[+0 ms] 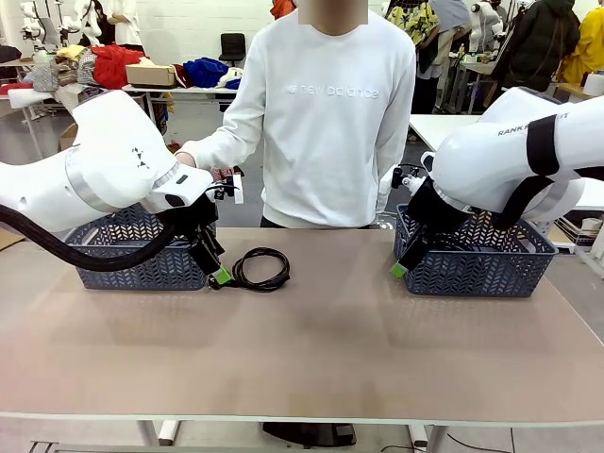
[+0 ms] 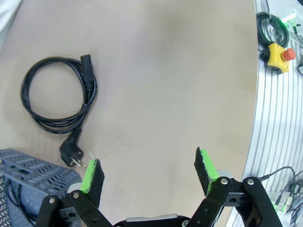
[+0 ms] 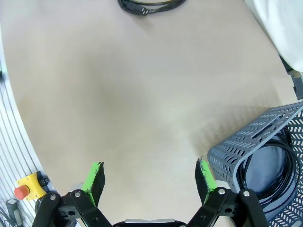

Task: Organize the cables according to human instructions.
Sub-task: Pick up a bundle of cables and place it in the basket indicated by the human.

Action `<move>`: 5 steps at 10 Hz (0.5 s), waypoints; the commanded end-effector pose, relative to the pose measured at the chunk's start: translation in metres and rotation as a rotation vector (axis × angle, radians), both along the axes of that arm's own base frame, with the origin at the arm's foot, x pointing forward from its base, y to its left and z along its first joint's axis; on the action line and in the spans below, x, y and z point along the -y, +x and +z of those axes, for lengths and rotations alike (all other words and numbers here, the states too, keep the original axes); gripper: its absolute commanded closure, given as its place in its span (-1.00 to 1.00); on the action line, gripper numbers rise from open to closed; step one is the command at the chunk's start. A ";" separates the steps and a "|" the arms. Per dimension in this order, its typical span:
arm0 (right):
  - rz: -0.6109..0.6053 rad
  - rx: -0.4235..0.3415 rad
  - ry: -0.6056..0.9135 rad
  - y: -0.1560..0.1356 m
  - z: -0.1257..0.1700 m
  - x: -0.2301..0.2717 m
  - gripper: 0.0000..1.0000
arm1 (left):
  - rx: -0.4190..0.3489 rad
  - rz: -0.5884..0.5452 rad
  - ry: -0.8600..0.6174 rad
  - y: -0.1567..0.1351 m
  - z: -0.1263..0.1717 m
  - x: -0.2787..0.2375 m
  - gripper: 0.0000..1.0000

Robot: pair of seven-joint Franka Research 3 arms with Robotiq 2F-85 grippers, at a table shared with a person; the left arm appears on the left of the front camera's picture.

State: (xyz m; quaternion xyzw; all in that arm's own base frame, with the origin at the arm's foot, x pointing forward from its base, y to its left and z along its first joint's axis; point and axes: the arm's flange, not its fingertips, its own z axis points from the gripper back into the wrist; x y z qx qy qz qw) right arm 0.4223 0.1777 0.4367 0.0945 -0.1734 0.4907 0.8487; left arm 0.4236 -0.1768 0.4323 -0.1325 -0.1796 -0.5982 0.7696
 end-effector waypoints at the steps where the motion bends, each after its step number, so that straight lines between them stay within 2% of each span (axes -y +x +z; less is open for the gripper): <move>1: -0.005 0.002 0.002 0.002 0.001 0.000 -1.00 | 0.003 0.003 0.001 -0.001 0.001 -0.001 -1.00; 5: -0.005 0.002 0.002 0.002 0.001 0.000 -1.00 | 0.003 0.003 0.001 -0.001 0.001 -0.001 -1.00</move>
